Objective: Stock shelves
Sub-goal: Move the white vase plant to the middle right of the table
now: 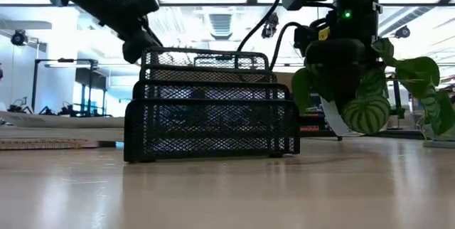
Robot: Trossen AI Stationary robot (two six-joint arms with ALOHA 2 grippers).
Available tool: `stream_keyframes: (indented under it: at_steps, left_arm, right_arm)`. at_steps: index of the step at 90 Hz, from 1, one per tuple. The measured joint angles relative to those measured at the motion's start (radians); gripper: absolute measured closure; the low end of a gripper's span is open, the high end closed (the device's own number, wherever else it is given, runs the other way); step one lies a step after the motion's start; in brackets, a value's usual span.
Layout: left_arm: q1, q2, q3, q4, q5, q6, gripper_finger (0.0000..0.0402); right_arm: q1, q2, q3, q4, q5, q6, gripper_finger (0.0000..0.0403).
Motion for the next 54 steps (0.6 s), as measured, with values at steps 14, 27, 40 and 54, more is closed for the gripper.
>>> stream_keyframes:
  at_steps: [14,27,40,54]
  left_arm:
    - [0.011,-0.003,0.000,0.007,-0.007,-0.010,0.0304]
    - [-0.013,-0.018,0.000,0.008,-0.016,-0.048,0.0304]
    - [-0.073,-0.023,0.000,-0.039,-0.016,-0.066,0.0304]
    - [-0.115,0.001,0.000,-0.042,-0.016,-0.093,0.0313]
  right_arm:
    - [0.000,0.000,0.000,0.001,0.000,0.000,0.0039]
    - [0.000,0.000,0.000,0.001,0.000,0.000,0.0039]
    - [0.000,0.000,0.000,0.001,0.000,0.000,0.0039]
    - [0.000,0.000,0.000,0.001,0.000,0.007,0.0039]
